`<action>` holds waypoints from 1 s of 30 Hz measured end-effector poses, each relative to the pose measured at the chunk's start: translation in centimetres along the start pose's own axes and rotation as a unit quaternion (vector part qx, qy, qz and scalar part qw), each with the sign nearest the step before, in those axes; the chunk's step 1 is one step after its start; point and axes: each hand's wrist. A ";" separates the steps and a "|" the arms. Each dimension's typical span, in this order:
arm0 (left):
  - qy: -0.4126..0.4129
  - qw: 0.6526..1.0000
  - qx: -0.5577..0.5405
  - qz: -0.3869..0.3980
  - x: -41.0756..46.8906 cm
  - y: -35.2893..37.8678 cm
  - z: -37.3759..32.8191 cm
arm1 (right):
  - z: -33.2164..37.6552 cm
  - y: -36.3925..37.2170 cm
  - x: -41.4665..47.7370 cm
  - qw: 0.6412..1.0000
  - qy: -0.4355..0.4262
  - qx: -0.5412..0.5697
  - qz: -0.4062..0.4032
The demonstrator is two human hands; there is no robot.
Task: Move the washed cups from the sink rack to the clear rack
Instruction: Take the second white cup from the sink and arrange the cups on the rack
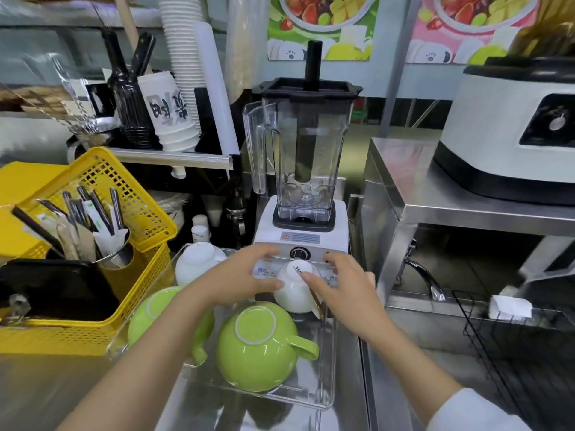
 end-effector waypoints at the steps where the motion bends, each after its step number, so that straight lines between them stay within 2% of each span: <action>1: 0.006 1.000 -0.001 -0.025 -0.3 -0.1 0.0 | -0.3 -0.2 -0.1 1.000 0.005 0.012 0.002; 8: 0.061 0.989 -0.075 -0.108 -2.5 -0.2 -0.6 | -1.8 -0.7 -2.0 0.998 0.015 0.064 0.023; 16: 0.030 0.988 -0.058 -0.142 -2.8 1.2 -0.7 | -3.9 -1.1 -2.3 0.995 -0.033 0.073 0.061; 20: 0.024 0.991 -0.038 -0.129 -2.7 1.6 -0.1 | -3.6 0.1 -2.6 0.993 -0.035 0.090 0.062; 25: 0.041 0.989 -0.050 -0.135 -2.2 0.9 -0.4 | -2.5 0.8 -2.2 0.996 -0.076 0.042 0.024; 30: 0.088 0.991 -0.026 -0.095 0.0 -0.2 -1.3 | -1.4 -0.6 -1.5 0.999 -0.030 0.011 0.017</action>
Point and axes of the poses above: each hand's wrist, its own x-axis towards the middle knuckle, its own y-axis out of the palm, z = x × y, and after that the axes turned 12 degrees about -x, right-handed
